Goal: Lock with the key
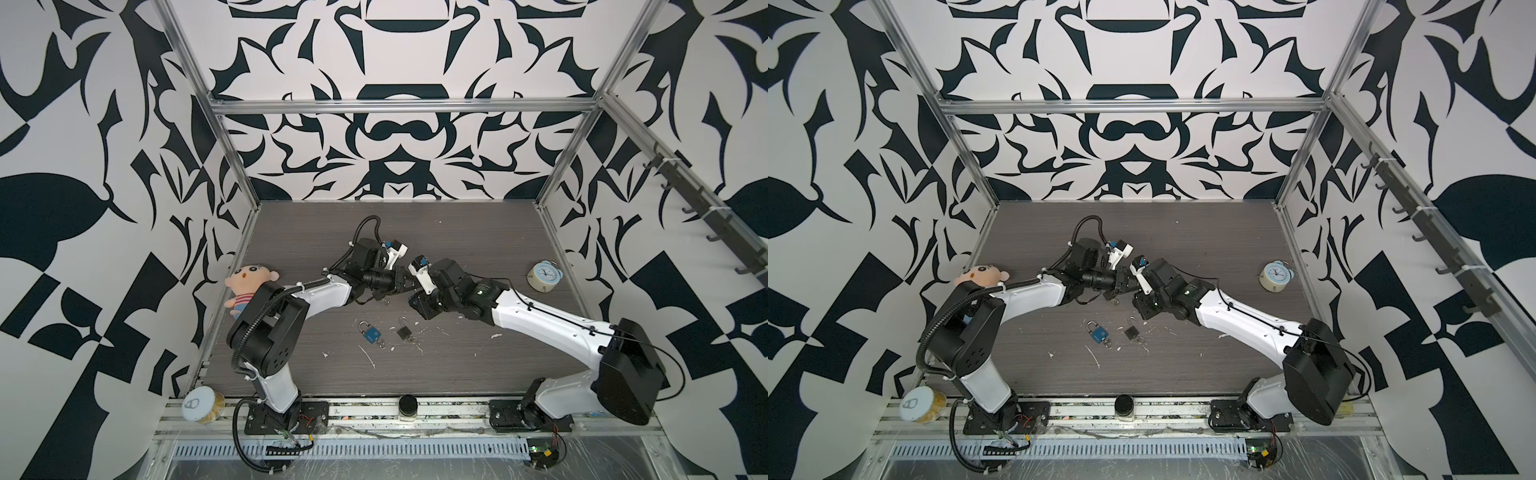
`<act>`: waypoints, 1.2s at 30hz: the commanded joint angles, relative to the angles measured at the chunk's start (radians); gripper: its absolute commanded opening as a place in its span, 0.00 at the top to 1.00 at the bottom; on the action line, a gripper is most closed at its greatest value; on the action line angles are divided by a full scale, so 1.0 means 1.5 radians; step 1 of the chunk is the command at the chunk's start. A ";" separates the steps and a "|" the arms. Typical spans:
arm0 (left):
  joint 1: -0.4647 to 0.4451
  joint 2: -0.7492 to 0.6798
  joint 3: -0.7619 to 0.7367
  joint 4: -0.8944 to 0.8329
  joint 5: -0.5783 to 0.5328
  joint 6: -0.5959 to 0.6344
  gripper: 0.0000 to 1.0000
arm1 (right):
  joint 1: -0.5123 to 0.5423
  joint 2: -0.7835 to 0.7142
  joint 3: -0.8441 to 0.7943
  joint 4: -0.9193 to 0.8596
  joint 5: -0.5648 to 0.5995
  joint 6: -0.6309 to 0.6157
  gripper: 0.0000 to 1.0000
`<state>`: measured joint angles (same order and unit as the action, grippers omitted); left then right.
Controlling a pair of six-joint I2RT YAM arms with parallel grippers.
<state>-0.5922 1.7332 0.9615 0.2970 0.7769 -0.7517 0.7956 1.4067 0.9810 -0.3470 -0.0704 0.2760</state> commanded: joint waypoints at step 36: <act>-0.002 -0.136 -0.046 -0.009 -0.133 -0.081 1.00 | -0.090 -0.239 -0.167 0.191 -0.076 0.047 0.40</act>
<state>-0.5941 1.5856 0.9020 0.3153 0.6125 -0.8650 0.7033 1.1057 0.7750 -0.1547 -0.1226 0.3225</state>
